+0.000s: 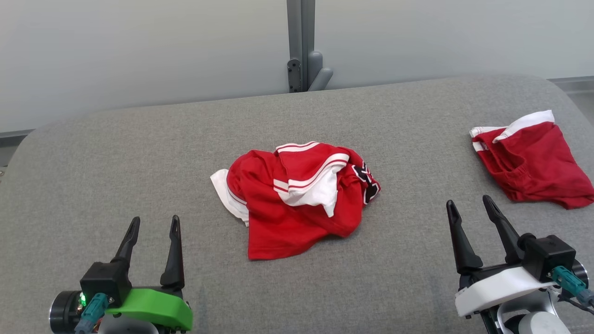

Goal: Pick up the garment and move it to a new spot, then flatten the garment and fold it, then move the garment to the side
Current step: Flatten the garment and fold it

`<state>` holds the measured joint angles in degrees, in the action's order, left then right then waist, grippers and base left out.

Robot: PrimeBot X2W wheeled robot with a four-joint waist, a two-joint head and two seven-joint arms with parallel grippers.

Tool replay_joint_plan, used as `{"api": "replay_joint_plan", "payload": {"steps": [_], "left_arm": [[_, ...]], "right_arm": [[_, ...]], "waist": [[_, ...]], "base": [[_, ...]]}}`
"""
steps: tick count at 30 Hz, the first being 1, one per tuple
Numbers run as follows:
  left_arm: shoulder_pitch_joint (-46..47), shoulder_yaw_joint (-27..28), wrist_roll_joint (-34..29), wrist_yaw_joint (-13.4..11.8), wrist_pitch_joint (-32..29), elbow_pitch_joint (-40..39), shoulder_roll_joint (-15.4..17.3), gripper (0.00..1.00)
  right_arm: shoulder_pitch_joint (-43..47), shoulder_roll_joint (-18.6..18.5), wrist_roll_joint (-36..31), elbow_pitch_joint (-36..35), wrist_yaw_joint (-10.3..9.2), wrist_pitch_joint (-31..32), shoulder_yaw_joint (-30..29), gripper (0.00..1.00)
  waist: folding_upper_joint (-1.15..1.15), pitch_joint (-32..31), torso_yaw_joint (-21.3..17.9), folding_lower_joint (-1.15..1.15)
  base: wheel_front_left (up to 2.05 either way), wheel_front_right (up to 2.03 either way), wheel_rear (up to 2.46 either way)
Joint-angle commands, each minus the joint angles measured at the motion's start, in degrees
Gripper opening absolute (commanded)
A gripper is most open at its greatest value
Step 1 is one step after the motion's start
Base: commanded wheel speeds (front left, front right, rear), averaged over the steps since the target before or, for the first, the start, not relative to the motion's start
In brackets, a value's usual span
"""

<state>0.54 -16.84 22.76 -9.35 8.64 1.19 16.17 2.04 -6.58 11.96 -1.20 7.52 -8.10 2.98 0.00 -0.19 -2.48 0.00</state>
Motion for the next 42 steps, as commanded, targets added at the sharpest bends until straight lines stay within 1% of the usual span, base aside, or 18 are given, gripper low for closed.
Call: {"api": "replay_joint_plan", "payload": {"steps": [1,6,11,16,23,27,29,30,32,35,38,42], "left_arm": [[-0.6,-0.1,0.1,-0.3,-0.1,0.0,0.5,1.00],[0.1,-0.5,0.1,-0.2,0.0,0.0,0.4,1.00],[2.2,-1.2,-0.4,0.0,-0.2,-0.5,-0.1,1.00],[5.1,-2.0,-0.9,0.7,0.7,-0.2,-0.7,1.00],[9.3,-2.9,-1.2,1.3,2.5,1.5,-2.4,1.00],[10.7,-3.2,-1.0,1.7,3.5,2.7,-3.2,1.00],[11.0,-3.2,-1.0,1.7,3.9,3.3,-3.5,1.00],[11.1,-3.2,-1.0,1.8,4.1,3.5,-3.6,1.00],[11.3,-3.2,-1.0,1.8,4.4,3.8,-3.7,1.00],[11.4,-3.1,-0.8,1.7,4.8,4.3,-3.9,1.00],[11.4,-3.0,-0.8,1.6,5.0,4.7,-3.8,1.00],[11.2,-2.5,-0.8,1.4,5.4,4.8,-3.3,1.00]], "right_arm": [[0.3,-0.1,-0.1,0.1,-0.07,-0.1,0.0,1.00],[0.2,-0.2,-0.1,0.4,-0.06,0.1,0.4,1.00],[-1.7,-1.2,-0.6,0.8,-0.06,0.9,2.7,1.00],[-6.6,-3.9,-1.2,3.3,-0.06,2.1,9.7,1.00],[-14.6,-7.6,-1.5,10.1,-0.07,2.9,19.6,1.00],[-17.7,-9.3,-3.1,14.4,-0.07,3.6,22.6,1.00],[-19.0,-9.4,-4.2,16.1,-0.07,3.0,22.2,1.00],[-19.4,-9.2,-4.6,17.0,-0.07,2.9,21.7,0.51],[-20.4,-8.7,-5.4,18.2,-0.07,2.7,20.8,0.00],[-21.6,-7.7,-5.9,18.7,-0.07,1.4,19.3,0.00],[-22.7,-7.4,-5.7,17.4,-0.07,0.0,18.5,0.00],[-25.1,-7.1,-4.8,11.7,-0.07,-1.5,16.3,0.00]], "waist": [[0.00,0.0,0.1,0.00],[0.00,0.2,0.7,0.00],[0.00,1.9,2.6,0.00],[0.00,5.5,5.8,0.00],[0.00,9.0,10.5,0.00],[0.00,10.1,12.1,0.00],[0.00,10.4,12.5,0.00],[0.00,10.5,12.5,0.00],[0.00,10.7,12.6,0.00],[0.00,10.8,12.5,0.00],[0.00,10.6,11.9,0.00],[0.00,10.1,9.9,0.00]], "base": [[0.00,0.00,0.00],[0.00,0.00,0.00],[0.00,0.00,0.00],[0.00,0.00,0.00],[0.00,0.00,0.00],[0.00,0.00,0.00],[0.00,0.00,0.00],[0.00,0.00,0.00],[0.00,0.00,0.00],[0.00,0.00,0.00],[0.00,0.00,0.00],[0.00,0.00,0.00]]}}
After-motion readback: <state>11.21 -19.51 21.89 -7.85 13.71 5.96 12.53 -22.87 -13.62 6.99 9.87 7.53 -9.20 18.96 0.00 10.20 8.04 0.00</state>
